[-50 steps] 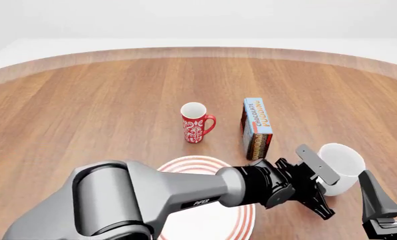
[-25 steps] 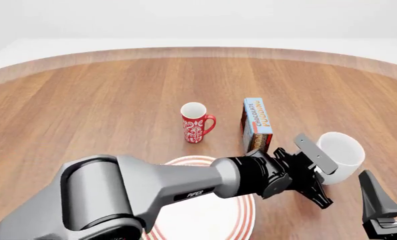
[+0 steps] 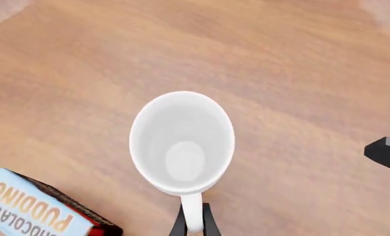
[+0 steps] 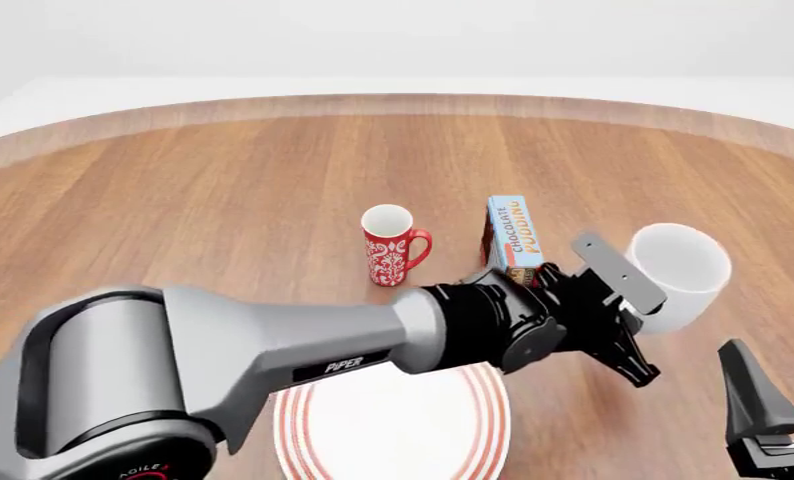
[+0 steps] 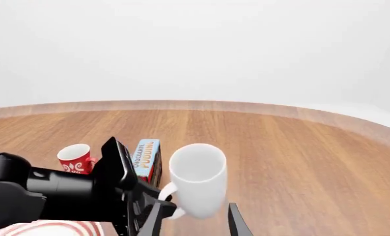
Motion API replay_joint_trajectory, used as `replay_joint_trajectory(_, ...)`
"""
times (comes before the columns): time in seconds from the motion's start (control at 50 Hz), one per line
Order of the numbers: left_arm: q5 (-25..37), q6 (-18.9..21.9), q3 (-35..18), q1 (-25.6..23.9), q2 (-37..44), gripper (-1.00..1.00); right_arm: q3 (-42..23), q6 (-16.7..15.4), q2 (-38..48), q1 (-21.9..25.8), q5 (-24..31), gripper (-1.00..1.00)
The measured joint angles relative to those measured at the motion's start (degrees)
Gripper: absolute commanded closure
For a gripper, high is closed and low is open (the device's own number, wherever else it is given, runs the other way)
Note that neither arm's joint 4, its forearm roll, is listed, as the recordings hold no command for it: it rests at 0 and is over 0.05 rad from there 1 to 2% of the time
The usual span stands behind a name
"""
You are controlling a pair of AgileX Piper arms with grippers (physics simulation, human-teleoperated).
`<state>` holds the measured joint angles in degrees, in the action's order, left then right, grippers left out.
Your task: Pick up the white mug and put it on the plate, and put the chocolate pudding to the right of the plate.
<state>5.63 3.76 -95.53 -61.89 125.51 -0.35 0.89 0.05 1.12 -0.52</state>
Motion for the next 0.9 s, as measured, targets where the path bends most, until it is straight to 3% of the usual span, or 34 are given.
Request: replay_joint_trajectory(0.9,-8.1,-0.5,16.6,1.6,-15.3,1.00,0.1,-0.1,0.0,-0.1,-0.2,-1.00)
